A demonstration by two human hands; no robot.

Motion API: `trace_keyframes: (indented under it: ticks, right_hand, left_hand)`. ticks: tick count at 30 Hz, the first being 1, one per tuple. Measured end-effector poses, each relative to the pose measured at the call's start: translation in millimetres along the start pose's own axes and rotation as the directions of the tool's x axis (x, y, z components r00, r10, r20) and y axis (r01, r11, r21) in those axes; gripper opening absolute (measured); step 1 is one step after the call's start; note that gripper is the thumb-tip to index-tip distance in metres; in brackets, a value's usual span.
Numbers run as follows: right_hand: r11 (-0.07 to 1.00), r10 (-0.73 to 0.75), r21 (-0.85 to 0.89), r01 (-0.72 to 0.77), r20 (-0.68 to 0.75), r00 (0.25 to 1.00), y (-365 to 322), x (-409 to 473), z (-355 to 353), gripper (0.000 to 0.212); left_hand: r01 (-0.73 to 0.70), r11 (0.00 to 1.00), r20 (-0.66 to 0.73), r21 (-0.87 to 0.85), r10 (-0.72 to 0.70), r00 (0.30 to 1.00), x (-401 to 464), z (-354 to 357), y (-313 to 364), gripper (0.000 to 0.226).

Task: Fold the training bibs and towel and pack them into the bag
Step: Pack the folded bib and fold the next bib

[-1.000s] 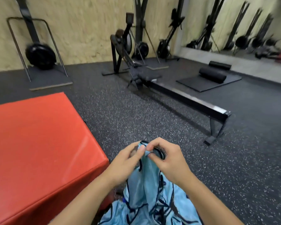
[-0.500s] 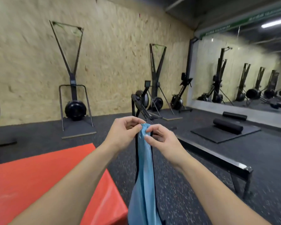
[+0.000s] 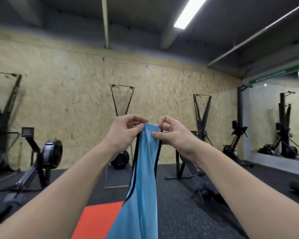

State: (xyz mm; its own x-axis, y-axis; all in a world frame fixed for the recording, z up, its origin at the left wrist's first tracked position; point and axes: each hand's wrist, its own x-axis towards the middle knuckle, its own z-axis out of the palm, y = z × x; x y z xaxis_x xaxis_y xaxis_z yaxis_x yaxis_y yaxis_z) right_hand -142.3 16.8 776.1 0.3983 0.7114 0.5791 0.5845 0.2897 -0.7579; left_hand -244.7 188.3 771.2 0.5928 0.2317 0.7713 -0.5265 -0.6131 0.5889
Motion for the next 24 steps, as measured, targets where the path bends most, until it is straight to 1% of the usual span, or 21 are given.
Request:
trace_keyframes:
  ticks: [4, 10, 12, 15, 16, 18, 19, 21, 24]
  right_hand:
    - [0.993, -0.049, -0.106, 0.051, 0.019, 0.999, -24, 22, 21, 0.023]
    - [0.977, -0.184, -0.09, 0.192, 0.094, 0.978, -55, 39, 56, 0.019]
    - [0.964, -0.214, -0.138, 0.229, 0.112, 0.97, -65, 43, 68, 0.025]
    - [0.956, -0.179, -0.213, 0.201, 0.119, 0.977, -74, 50, 87, 0.034]
    - [0.96, -0.164, -0.206, 0.187, 0.124, 0.979, -75, 53, 93, 0.035]
    - [0.977, -0.15, -0.134, 0.168, 0.134, 0.98, -78, 58, 105, 0.032]
    - [0.983, -0.148, -0.085, 0.161, 0.139, 0.979, -79, 60, 110, 0.03]
    - [0.987, -0.153, -0.024, 0.158, 0.14, 0.978, -81, 65, 117, 0.023]
    - [0.984, -0.176, -0.008, 0.178, 0.081, 0.981, -82, 74, 119, 0.017]
  left_hand:
    - [-0.002, 0.997, -0.043, 0.076, 0.005, 0.999, -1, -48, 24, 0.015]
    - [0.016, 0.99, -0.117, 0.138, 0.0, 0.993, -12, -108, 44, 0.012]
    - [0.011, 0.99, -0.152, 0.144, 0.011, 0.988, -17, -124, 48, 0.012]
    - [-0.003, 0.99, -0.183, 0.141, 0.029, 0.983, -23, -143, 53, 0.013]
    - [-0.004, 0.989, -0.189, 0.15, 0.033, 0.982, -25, -147, 54, 0.013]
    - [0.002, 0.987, -0.196, 0.159, 0.03, 0.98, -29, -154, 55, 0.011]
    - [0.009, 0.989, -0.188, 0.148, 0.019, 0.982, -32, -155, 56, 0.011]
    - [0.039, 0.994, -0.132, 0.103, -0.025, 0.991, -38, -154, 55, 0.021]
    - [0.134, 0.987, -0.006, 0.085, -0.133, 0.991, -46, -152, 45, 0.037]
